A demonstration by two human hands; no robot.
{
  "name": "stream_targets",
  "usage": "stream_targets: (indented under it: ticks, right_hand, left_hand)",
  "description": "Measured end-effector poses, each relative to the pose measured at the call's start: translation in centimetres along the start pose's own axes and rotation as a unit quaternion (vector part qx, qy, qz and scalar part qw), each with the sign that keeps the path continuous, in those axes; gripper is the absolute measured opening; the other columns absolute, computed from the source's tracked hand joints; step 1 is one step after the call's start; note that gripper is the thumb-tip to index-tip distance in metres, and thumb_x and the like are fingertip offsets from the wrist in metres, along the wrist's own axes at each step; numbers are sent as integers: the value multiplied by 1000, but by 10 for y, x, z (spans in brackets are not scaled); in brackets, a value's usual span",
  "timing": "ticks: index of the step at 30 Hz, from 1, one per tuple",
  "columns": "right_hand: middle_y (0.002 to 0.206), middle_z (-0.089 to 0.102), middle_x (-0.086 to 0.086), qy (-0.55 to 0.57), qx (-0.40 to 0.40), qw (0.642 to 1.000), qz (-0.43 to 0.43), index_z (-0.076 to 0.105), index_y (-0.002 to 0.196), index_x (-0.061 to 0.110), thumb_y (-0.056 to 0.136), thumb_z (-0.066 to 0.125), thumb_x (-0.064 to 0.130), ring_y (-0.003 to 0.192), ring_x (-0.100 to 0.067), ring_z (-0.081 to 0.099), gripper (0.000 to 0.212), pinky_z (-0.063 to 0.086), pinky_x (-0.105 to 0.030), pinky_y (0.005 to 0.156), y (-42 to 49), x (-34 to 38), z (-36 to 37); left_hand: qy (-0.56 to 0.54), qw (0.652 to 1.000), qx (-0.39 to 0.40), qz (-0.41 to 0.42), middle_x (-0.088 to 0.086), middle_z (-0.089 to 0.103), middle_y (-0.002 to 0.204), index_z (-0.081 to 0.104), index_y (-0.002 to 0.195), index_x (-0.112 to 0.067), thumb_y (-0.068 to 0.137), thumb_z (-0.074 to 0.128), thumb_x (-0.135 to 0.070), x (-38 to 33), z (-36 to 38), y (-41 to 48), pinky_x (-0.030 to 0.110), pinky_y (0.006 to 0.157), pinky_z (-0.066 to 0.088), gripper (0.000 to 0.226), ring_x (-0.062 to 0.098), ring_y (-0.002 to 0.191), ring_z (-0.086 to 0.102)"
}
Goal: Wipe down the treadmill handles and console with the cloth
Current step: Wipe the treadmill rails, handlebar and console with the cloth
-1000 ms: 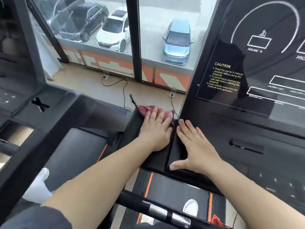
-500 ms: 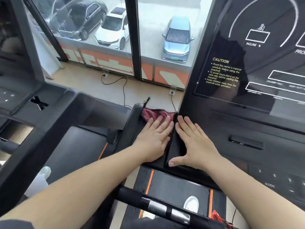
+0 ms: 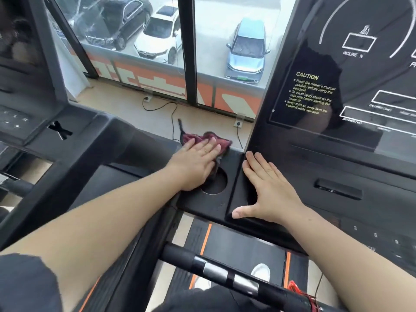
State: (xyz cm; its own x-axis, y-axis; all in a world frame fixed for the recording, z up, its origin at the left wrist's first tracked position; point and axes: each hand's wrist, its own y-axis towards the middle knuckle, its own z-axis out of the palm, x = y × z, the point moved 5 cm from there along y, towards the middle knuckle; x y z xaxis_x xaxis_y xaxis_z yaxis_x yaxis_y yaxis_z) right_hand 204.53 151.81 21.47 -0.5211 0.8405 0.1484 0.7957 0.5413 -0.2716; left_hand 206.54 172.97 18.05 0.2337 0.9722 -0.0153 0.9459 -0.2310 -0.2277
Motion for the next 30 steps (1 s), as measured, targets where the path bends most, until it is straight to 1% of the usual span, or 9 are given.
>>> stream_targets:
  ticks: [4, 9, 14, 17, 21, 22, 24, 26, 30]
  right_hand:
    - [161, -35, 13, -7, 7, 1000, 7, -8, 161, 24, 59, 53, 96, 146, -6, -35, 139, -10, -35, 125, -2, 2, -3]
    - [166, -27, 1, -26, -18, 999, 24, -1, 162, 19, 61, 64, 88, 153, -17, -23, 138, 0, -39, 127, -11, 14, -7]
    - [170, -7, 6, 11, -4, 1000, 28, -2, 162, 24, 62, 70, 82, 155, -10, -10, 136, 4, -38, 127, -16, 19, -2]
    - [169, -6, 9, 20, 3, 999, 38, 6, 162, 27, 62, 72, 80, 155, -8, -10, 132, 7, -37, 127, -14, 19, -2]
    - [169, -8, 10, 16, 13, 999, 44, 15, 161, 27, 62, 71, 81, 155, -8, -11, 126, 8, -36, 127, -15, 20, -2]
    - [169, -9, 10, 17, 16, 999, 44, 15, 161, 27, 62, 71, 81, 154, -7, -12, 126, 7, -36, 127, -15, 21, -3]
    - [169, -8, 11, 17, 23, 999, 44, 16, 161, 28, 62, 72, 81, 154, -6, -12, 125, 7, -36, 127, -15, 22, -5]
    - [169, -6, 12, 24, 20, 998, 50, 19, 160, 29, 60, 74, 80, 154, -5, -12, 125, 8, -36, 127, -15, 22, -5]
    - [169, -4, 12, 21, 22, 998, 51, 20, 160, 29, 58, 74, 81, 154, -4, -11, 126, 9, -35, 127, -15, 25, -8]
  left_hand:
    - [-56, 995, -13, -85, 3, -4, 172, 3, 164, -19, 108, 20, -39, -27, 1, 7, 44, 128, -1, 62, 21, 158, -4]
    - [-67, 997, -26, 9, 3, 15, 170, 20, 163, -20, 108, 18, -41, -48, 21, -54, 37, 128, 6, 59, 20, 157, 15]
    - [-6, 999, -9, 50, 4, 40, 162, 32, 158, -15, 92, -4, -49, -48, 27, -55, 40, 126, 15, 82, 22, 145, 40]
    - [21, 999, -13, 33, 3, 42, 159, 37, 155, -15, 100, 5, -44, -53, 25, -44, 43, 127, 13, 70, 23, 142, 43]
    - [-100, 993, -58, -38, -2, 65, 135, 61, 130, -23, 105, 22, -36, -68, 17, -51, 39, 119, 24, 48, 23, 124, 58]
    - [-161, 981, -66, -88, -2, 70, 123, 65, 118, -25, 105, 23, -36, -71, 11, -52, 39, 109, 33, 46, 25, 116, 61]
    - [-337, 912, -34, -233, 2, 72, 108, 66, 101, -24, 104, 29, -35, -63, 4, -48, 39, 87, 42, 39, 31, 106, 61]
    - [-438, 845, 6, -306, 6, 70, 109, 68, 98, -20, 103, 34, -29, -57, 5, -39, 37, 82, 43, 35, 33, 105, 61]
    - [-324, 929, -37, -176, 9, 70, 109, 62, 106, -18, 106, 32, -33, -68, -1, -37, 40, 81, 45, 34, 35, 101, 64]
